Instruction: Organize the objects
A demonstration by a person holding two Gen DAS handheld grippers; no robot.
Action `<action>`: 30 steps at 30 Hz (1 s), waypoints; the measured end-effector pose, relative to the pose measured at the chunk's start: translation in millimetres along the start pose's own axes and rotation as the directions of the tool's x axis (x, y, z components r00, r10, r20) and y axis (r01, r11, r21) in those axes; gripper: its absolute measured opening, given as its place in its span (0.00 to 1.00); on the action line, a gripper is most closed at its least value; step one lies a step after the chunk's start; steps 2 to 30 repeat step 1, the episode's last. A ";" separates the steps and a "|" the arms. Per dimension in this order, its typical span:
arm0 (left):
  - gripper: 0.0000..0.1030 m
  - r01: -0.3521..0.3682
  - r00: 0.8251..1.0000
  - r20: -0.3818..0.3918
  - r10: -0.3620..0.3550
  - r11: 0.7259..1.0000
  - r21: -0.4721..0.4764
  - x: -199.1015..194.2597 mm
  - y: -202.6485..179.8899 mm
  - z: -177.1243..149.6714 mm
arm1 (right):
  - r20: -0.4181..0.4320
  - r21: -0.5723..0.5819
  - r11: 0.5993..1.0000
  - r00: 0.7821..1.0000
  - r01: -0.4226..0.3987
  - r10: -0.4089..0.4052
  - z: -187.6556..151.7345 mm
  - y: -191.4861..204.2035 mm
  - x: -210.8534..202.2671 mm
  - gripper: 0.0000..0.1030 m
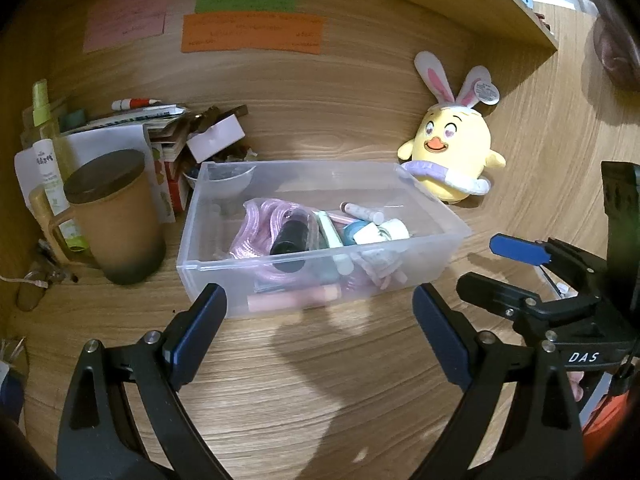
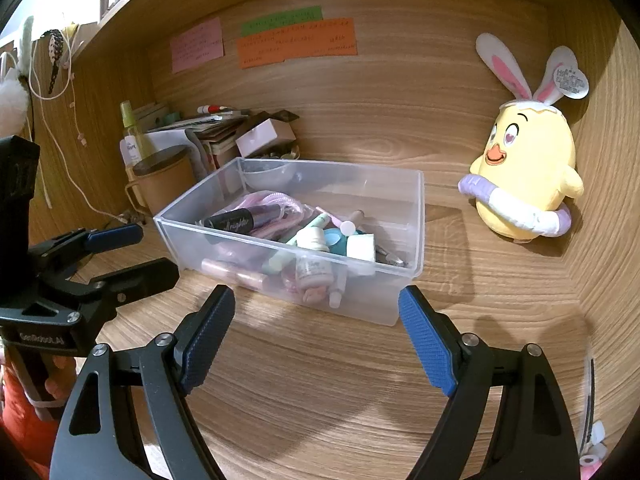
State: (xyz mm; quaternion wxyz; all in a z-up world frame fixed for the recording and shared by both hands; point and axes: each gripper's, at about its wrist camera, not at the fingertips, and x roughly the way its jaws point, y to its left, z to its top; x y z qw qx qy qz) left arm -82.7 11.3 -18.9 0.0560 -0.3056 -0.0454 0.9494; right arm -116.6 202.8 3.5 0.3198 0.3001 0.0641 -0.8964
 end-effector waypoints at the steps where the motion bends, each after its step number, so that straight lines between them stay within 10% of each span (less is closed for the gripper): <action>1: 0.92 0.002 1.000 0.000 -0.002 1.000 -0.003 -0.1 0.2 0.3 | -0.001 0.000 1.000 1.000 -0.001 0.001 0.0 0.0 0.1 0.80; 30: 0.92 0.002 1.000 0.000 -0.002 1.000 -0.003 -0.1 0.2 0.3 | -0.001 0.000 1.000 1.000 -0.001 0.001 0.0 0.0 0.1 0.80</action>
